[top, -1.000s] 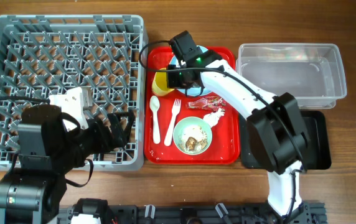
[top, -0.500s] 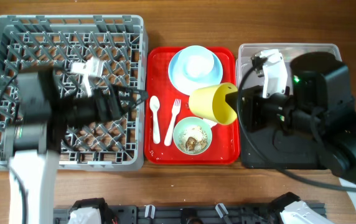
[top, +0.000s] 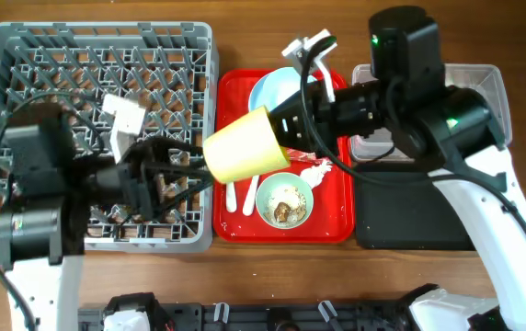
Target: Sort waste into correct bins and load items into the dishwasher rack
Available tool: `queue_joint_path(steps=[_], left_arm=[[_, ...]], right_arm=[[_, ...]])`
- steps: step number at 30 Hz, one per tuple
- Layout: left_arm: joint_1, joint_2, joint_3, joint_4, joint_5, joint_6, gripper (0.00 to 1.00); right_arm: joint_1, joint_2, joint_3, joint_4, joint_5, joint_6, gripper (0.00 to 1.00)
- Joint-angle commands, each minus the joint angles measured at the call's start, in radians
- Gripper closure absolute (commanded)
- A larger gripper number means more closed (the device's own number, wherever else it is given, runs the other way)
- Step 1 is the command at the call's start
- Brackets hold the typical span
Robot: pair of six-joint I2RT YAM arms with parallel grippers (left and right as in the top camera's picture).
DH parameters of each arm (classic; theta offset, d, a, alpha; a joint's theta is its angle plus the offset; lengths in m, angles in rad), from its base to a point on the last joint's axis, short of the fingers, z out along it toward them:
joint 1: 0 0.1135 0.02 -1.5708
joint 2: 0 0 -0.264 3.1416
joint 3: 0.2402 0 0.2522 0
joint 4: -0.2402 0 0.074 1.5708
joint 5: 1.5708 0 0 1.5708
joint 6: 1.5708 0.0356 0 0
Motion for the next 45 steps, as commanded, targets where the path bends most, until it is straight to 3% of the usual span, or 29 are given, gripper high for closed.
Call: queue_joint_path(steps=[1,5,13,16,21,24,26,29,33,35,39,41,45], left_arm=[[0.008,-0.039,0.011,0.033,0.05,-0.071,0.02],[0.008,-0.036,0.011,0.037,0.05,-0.075,0.0],[0.008,-0.036,0.011,0.13,0.05,-0.074,0.01],[0.008,-0.036,0.011,0.13,0.05,-0.075,0.09],[0.008,-0.036,0.011,0.13,0.05,-0.074,0.12],[0.008,-0.036,0.011,0.13,0.05,-0.074,0.25],[0.008,-0.036,0.011,0.13,0.05,-0.074,0.31],[0.008,-0.037,0.011,0.13,0.05,-0.074,0.37],[0.008,-0.043,0.011,0.13,0.028,-0.078,0.41],[0.008,-0.069,0.011,0.095,-0.175,-0.129,0.43],[0.008,-0.125,0.011,-0.26,-0.926,-0.159,0.46],[0.008,-0.113,0.011,-0.42,-1.199,-0.204,0.49],[0.008,-0.066,0.007,-0.579,-1.353,-0.251,0.53]], right_arm=[[-0.004,0.032,0.003,0.046,0.022,0.029,0.96],[-0.031,0.032,0.003,0.081,0.005,0.075,0.96],[0.103,0.047,-0.022,0.073,0.107,0.068,0.96],[0.104,0.05,-0.027,0.08,0.114,0.072,0.96],[0.134,0.082,-0.027,0.12,0.128,0.083,0.96],[0.14,0.094,-0.027,0.126,0.128,0.087,0.96],[0.14,0.093,-0.027,0.132,0.127,0.096,0.89],[0.123,0.082,-0.027,0.121,0.127,0.095,0.47],[0.054,-0.017,-0.027,0.051,0.235,0.079,0.34],[0.026,-0.107,-0.027,-0.082,0.433,0.08,0.32],[0.026,-0.241,-0.027,-0.331,0.725,0.11,0.3],[0.026,-0.272,-0.027,-0.423,0.757,0.108,0.28],[0.027,-0.266,-0.027,-0.517,0.757,0.106,0.29]])
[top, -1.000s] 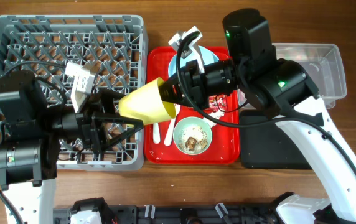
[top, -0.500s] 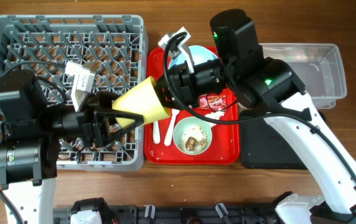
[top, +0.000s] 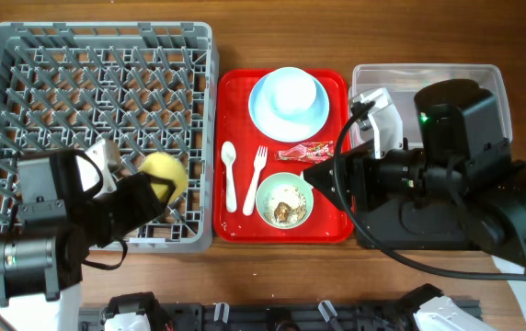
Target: Sort waste into correct bins and load items into the dishwasher rack
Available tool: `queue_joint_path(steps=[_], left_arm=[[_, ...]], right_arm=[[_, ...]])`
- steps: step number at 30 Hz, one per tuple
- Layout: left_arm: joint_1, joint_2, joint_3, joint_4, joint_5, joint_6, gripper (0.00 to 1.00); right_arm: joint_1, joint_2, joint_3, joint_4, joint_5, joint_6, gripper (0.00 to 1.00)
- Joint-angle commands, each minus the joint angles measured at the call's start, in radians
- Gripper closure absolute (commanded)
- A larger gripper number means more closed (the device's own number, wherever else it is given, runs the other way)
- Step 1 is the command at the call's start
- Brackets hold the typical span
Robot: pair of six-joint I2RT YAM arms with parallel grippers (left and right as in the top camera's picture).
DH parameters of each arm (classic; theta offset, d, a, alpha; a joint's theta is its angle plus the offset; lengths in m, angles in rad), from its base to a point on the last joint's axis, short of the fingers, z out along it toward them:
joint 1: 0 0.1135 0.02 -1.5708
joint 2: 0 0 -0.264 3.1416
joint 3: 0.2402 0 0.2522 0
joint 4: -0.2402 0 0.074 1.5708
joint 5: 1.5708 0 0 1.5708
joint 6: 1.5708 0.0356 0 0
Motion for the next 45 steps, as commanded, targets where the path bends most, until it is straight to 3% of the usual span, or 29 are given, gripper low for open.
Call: queue_joint_path(steps=[1,5,10,11,16,18,19,20,23,25,27,29,31,34,38,43,45], left_arm=[[-0.001,0.042,-0.012,-0.087,-0.262,-0.048,0.53],[-0.016,0.093,-0.072,-0.048,-0.28,-0.05,0.53],[-0.226,0.248,-0.1,0.042,-0.296,-0.11,0.49],[-0.272,0.285,-0.1,0.044,-0.364,-0.167,0.46],[-0.337,0.395,-0.102,0.065,-0.377,-0.205,0.43],[-0.336,0.397,-0.098,0.066,-0.377,-0.205,0.35],[-0.337,0.393,-0.074,0.048,-0.364,-0.205,0.25],[-0.337,0.387,-0.041,0.027,-0.353,-0.204,0.22],[-0.337,0.342,0.164,-0.07,-0.349,-0.192,0.13],[-0.337,0.278,0.319,-0.099,-0.332,-0.163,0.06],[-0.337,0.211,0.342,-0.074,-0.301,-0.144,0.04],[-0.337,0.131,0.342,-0.058,-0.278,-0.132,0.01],[-0.337,0.03,0.343,-0.008,-0.22,-0.117,0.0],[-0.337,-0.111,0.344,0.062,-0.211,-0.122,0.0],[-0.337,-0.168,0.343,0.038,-0.211,-0.121,0.0],[-0.337,-0.16,0.343,0.011,-0.211,-0.121,0.0],[-0.337,-0.16,0.343,0.01,-0.211,-0.121,0.0]], right_arm=[[0.001,0.012,-0.002,-0.037,0.045,0.004,0.28],[0.001,0.013,-0.002,-0.04,0.045,0.004,0.28],[0.001,0.013,-0.002,-0.04,0.045,0.008,0.28],[0.001,0.013,-0.002,-0.04,0.045,0.008,0.28],[0.001,0.012,-0.002,-0.042,0.045,0.008,0.28],[0.001,0.012,-0.002,-0.045,0.045,0.007,0.27],[0.001,0.012,-0.002,-0.046,0.045,0.008,0.18],[0.001,0.012,-0.002,-0.048,0.045,0.008,0.1],[0.002,0.013,-0.002,-0.052,0.084,0.06,0.08],[0.02,0.012,-0.048,-0.082,0.229,0.163,0.17],[0.069,0.012,-0.198,-0.029,0.25,0.219,0.29],[0.15,0.019,-0.408,0.144,0.238,0.289,0.39],[0.274,0.077,-0.568,0.389,0.229,0.295,0.43],[0.385,0.248,-0.586,0.567,0.285,0.292,0.46],[0.4,0.49,-0.539,0.645,0.375,0.283,0.47],[0.402,0.608,-0.538,0.721,0.375,0.314,0.75],[0.402,0.61,-0.538,0.711,0.399,0.348,0.94]])
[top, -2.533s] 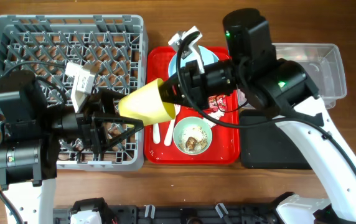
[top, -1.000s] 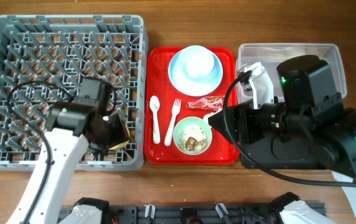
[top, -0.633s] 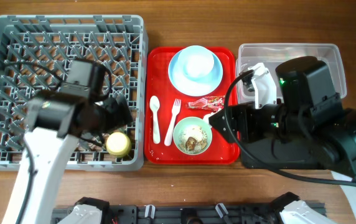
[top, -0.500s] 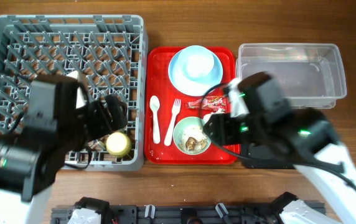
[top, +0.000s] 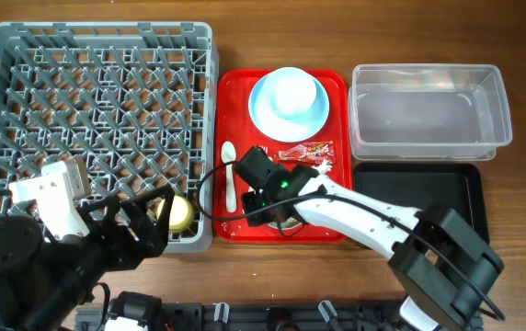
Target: Sort waste into correct bins and load items into the dishwasher rack
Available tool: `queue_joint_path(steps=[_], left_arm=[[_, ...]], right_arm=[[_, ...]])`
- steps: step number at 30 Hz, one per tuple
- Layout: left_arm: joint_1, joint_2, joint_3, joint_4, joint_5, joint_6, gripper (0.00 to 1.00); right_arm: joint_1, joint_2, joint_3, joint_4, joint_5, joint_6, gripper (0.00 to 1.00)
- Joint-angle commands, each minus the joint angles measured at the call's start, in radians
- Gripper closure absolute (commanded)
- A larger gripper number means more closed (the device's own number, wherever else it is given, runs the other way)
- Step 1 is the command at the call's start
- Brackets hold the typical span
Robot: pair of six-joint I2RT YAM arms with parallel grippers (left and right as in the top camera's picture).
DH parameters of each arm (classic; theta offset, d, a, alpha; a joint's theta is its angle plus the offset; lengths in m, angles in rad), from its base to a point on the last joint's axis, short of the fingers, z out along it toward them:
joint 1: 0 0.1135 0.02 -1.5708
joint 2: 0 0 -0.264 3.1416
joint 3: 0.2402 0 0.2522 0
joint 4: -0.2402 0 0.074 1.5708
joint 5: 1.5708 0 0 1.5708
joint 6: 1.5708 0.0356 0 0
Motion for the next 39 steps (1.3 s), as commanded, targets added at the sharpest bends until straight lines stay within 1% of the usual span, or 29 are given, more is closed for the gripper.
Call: queue_joint_path(steps=[1,4,6,8,9,10,12,14,16,18,19,20,22,23,26,28,29,30,32,34,36,39], left_arm=[[-0.005,0.004,0.003,-0.004,0.009,0.019,0.0],[-0.005,0.004,0.003,-0.008,0.008,0.019,0.0],[-0.005,0.005,0.003,-0.006,-0.004,0.019,0.0],[-0.005,0.011,0.003,-0.003,-0.026,0.019,0.0],[-0.005,0.016,0.003,-0.005,-0.026,0.019,0.0],[-0.005,0.025,0.003,-0.004,-0.026,0.019,0.0],[-0.005,0.045,0.003,-0.009,-0.025,0.019,0.0],[-0.005,0.083,0.003,-0.017,-0.025,0.019,0.0],[-0.005,0.141,0.003,-0.024,-0.021,0.019,0.0],[-0.005,0.186,0.003,-0.039,-0.021,0.019,0.0],[-0.005,0.209,0.003,-0.047,-0.021,0.019,0.0],[-0.005,0.228,0.003,-0.052,-0.021,0.019,0.0],[-0.005,0.261,0.003,-0.052,-0.021,0.019,0.0],[-0.005,0.274,0.003,-0.053,-0.021,0.019,0.0],[-0.005,0.3,0.003,-0.062,-0.022,0.019,0.0],[-0.005,0.301,0.003,-0.066,-0.022,0.019,0.0],[-0.005,0.301,0.003,-0.066,-0.022,0.019,0.0],[-0.005,0.301,0.003,-0.066,-0.022,0.019,0.0],[-0.005,0.301,0.003,-0.065,-0.022,0.019,0.0],[-0.005,0.301,0.003,-0.066,-0.022,0.019,0.0],[-0.005,0.301,0.003,-0.066,-0.022,0.019,0.0],[-0.005,0.301,0.003,-0.066,-0.022,0.019,0.0]], right_arm=[[0.002,0.02,0.025,-0.027,0.076,0.087,0.95],[0.002,-0.001,0.026,-0.069,0.111,0.155,0.96],[-0.004,-0.079,0.026,-0.094,0.11,0.204,0.96],[-0.036,-0.24,0.026,-0.129,0.091,0.225,0.96],[-0.079,-0.38,0.026,-0.182,0.077,0.24,0.96],[-0.114,-0.454,0.025,-0.233,0.058,0.248,0.96],[-0.201,-0.554,0.022,-0.351,0.018,0.231,0.96],[-0.278,-0.589,0.011,-0.427,0.006,0.184,0.95],[-0.387,-0.591,-0.056,-0.428,-0.077,0.102,0.96],[-0.518,-0.591,-0.129,-0.386,-0.185,0.003,0.96],[-0.608,-0.591,-0.167,-0.348,-0.283,-0.089,0.96],[-0.669,-0.589,-0.185,-0.322,-0.418,-0.212,0.96],[-0.805,-0.581,-0.202,-0.327,-0.561,-0.318,0.96],[-0.865,-0.581,-0.215,-0.326,-0.669,-0.393,0.96],[-1.036,-0.559,-0.264,-0.332,-0.837,-0.51,0.96],[-1.139,-0.498,-0.305,-0.341,-0.98,-0.606,0.96],[-1.175,-0.461,-0.322,-0.34,-1.016,-0.64,0.96],[-1.207,-0.408,-0.328,-0.36,-1.104,-0.736,0.96],[-1.228,-0.333,-0.328,-0.367,-1.162,-0.791,0.95],[-1.248,-0.269,-0.328,-0.365,-1.273,-0.884,0.96],[-1.264,-0.261,-0.327,-0.361,-1.289,-0.886,0.96],[-1.297,-0.261,-0.327,-0.43,-1.289,-0.877,0.96]])
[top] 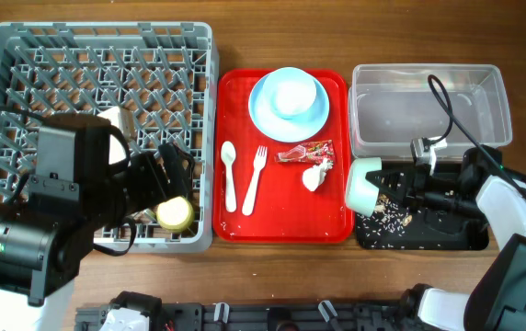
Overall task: Sort waste into correct bins and load items into the dishwasher rack
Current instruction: 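Tip the mint bowl's scraps onto the black tray with right gripper, then set the emptied mint bowl back on the red tray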
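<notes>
A yellow cup point(175, 212) sits in the front right corner of the grey dishwasher rack point(97, 41). My left gripper point(169, 173) hovers just behind the cup, its fingers apart and off it. My right gripper point(387, 190) is shut on the rim of a green bowl point(364, 184), which is tipped on its side over the left end of the black bin point(461, 241). Food scraps point(394, 217) lie scattered in that bin. On the red tray point(337, 230) are a white spoon point(229, 173), a white fork point(254, 179), a candy wrapper point(304, 152) and a crumpled napkin point(316, 175).
A light blue plate with a small bowl on it point(288, 97) stands at the back of the tray. A clear plastic bin point(428, 110) sits behind the black bin. The right arm's cable arcs over the clear bin.
The green bowl has left the tray and is now tipped over the black bin in my right gripper, its food lying in the bin. My left arm has risen off the cup.
First the yellow cup hung high between both arms, over the rack's right edge. Then my left gripper held it over the rack's front right. Then the cup was down in that corner while my right gripper reached the green bowl. Now the bowl is emptied into the black bin.
</notes>
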Available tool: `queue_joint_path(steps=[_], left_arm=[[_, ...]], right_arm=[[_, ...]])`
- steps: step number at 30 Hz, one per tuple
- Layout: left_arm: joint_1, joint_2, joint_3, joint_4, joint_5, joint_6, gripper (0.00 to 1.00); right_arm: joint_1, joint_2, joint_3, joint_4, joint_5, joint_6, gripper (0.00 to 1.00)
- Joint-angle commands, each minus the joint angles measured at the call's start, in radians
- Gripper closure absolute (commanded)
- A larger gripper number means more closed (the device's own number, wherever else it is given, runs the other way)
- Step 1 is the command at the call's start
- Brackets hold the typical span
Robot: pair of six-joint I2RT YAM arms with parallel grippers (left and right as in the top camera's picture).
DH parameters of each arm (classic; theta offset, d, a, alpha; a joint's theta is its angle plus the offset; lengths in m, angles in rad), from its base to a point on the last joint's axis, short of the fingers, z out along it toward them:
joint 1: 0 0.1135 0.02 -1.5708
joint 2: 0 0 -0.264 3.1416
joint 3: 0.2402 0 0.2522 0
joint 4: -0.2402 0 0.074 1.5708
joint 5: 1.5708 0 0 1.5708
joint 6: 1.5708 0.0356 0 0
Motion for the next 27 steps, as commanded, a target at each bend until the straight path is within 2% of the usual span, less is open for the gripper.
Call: queue_joint_path(steps=[1,5,7,12,13,14,16,18,19,21,22,23,25,26,27], left_arm=[[-0.005,-0.002,0.003,0.002,-0.009,0.016,0.0],[-0.005,-0.002,0.003,0.002,-0.009,0.016,0.0],[-0.005,-0.002,0.003,0.002,-0.009,0.016,0.0],[-0.005,-0.002,0.003,0.002,-0.009,0.016,0.0],[-0.005,-0.002,0.003,0.002,-0.009,0.016,0.0],[-0.005,-0.002,0.003,0.002,-0.009,0.016,0.0],[-0.005,-0.002,0.003,0.002,-0.009,0.016,0.0],[-0.005,-0.002,0.003,0.002,-0.009,0.016,0.0],[-0.005,-0.002,0.003,0.002,-0.009,0.015,0.0],[-0.005,-0.002,0.003,0.002,-0.009,0.015,0.0],[-0.005,-0.002,0.003,0.002,-0.009,0.015,0.0],[-0.005,-0.002,0.003,0.002,-0.009,0.015,0.0],[-0.005,-0.002,0.003,0.002,-0.009,0.015,0.0],[-0.005,-0.002,0.003,0.002,-0.009,0.015,0.0],[-0.005,-0.002,0.003,0.002,-0.009,0.015,0.0]], right_arm=[[-0.052,0.01,-0.002,-0.047,-0.072,-0.037,0.96],[-0.212,0.01,-0.002,-0.116,0.013,-0.04,0.96],[-0.261,0.01,-0.002,-0.177,-0.007,-0.111,0.96],[-0.278,0.008,-0.002,-0.239,-0.071,-0.285,0.96],[-0.278,0.009,-0.002,-0.259,-0.071,-0.28,0.96],[-0.278,0.006,0.0,-0.312,-0.1,-0.378,0.96],[-0.275,0.006,0.013,-0.317,-0.087,-0.362,0.96],[-0.273,0.006,0.051,-0.343,-0.063,-0.43,0.96],[-0.266,0.006,0.079,-0.404,-0.054,-0.498,0.96],[-0.242,0.006,0.187,-0.579,0.01,-0.773,0.96],[-0.241,0.002,0.216,-0.596,0.01,-0.699,0.96],[-0.241,0.0,0.227,-0.579,0.01,-0.695,0.96],[-0.241,0.0,0.23,-0.521,0.009,-0.539,0.96],[-0.241,-0.002,0.23,-0.505,0.028,-0.579,0.96],[-0.241,0.002,0.23,-0.465,0.058,-0.463,0.96]])
